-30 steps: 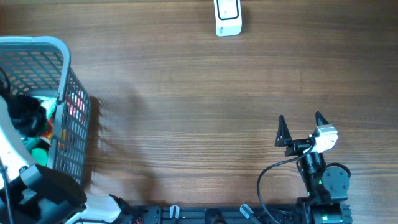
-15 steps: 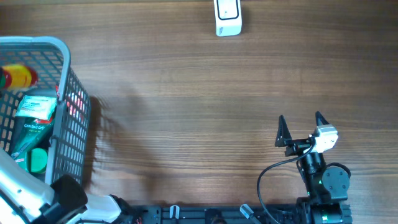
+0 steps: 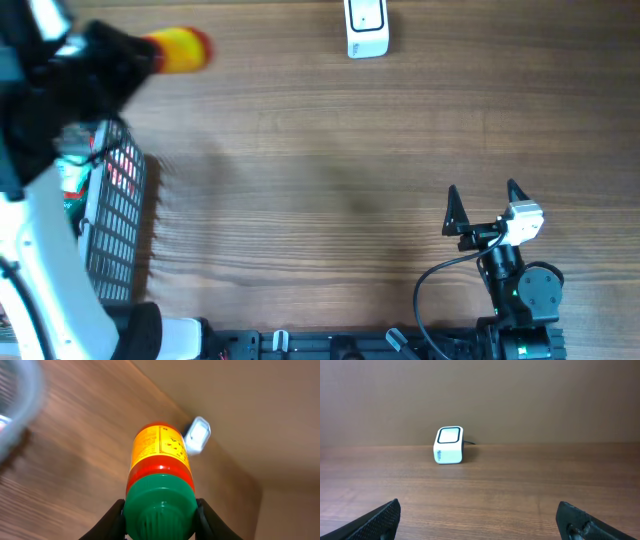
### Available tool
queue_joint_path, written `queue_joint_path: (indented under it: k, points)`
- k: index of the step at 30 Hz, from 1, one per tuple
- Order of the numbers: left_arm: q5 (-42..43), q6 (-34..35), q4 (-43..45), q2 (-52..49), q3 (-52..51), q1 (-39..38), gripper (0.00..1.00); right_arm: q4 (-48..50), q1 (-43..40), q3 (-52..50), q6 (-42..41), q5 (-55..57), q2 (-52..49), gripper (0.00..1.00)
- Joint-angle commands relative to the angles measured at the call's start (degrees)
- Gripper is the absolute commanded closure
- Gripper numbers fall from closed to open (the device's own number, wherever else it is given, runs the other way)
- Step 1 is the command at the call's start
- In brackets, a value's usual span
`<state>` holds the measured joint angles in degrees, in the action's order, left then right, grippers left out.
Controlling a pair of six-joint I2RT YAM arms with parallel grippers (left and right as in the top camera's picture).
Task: Scan the item barcode
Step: 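Lift the sauce bottle out and carry it toward the scanner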
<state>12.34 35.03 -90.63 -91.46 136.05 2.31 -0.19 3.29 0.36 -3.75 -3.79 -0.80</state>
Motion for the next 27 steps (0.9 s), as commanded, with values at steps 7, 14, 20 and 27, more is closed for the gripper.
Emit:
queue_joint_path:
  k: [7,14,20,27]
  points:
    - [-9.03,-0.72,-5.88,-9.07,0.46,-22.58,0.69,0.2,0.24,-0.07,0.61,0.57,0.0,0.0]
    - [-9.27,-0.72,-3.69,-20.37,0.31,-30.38,0.69,0.2,0.24,-0.07,0.61,0.57,0.0,0.0]
    - [-14.75,0.15,-1.33,-29.64,0.31,-34.84,0.7,0.2,0.24,-0.07,0.61,0.57,0.0,0.0]
    - [-16.48,8.39,-1.18,-37.09,0.28,-37.99,0.69,0.2,0.24,-0.07,0.63,0.57,0.0,0.0]
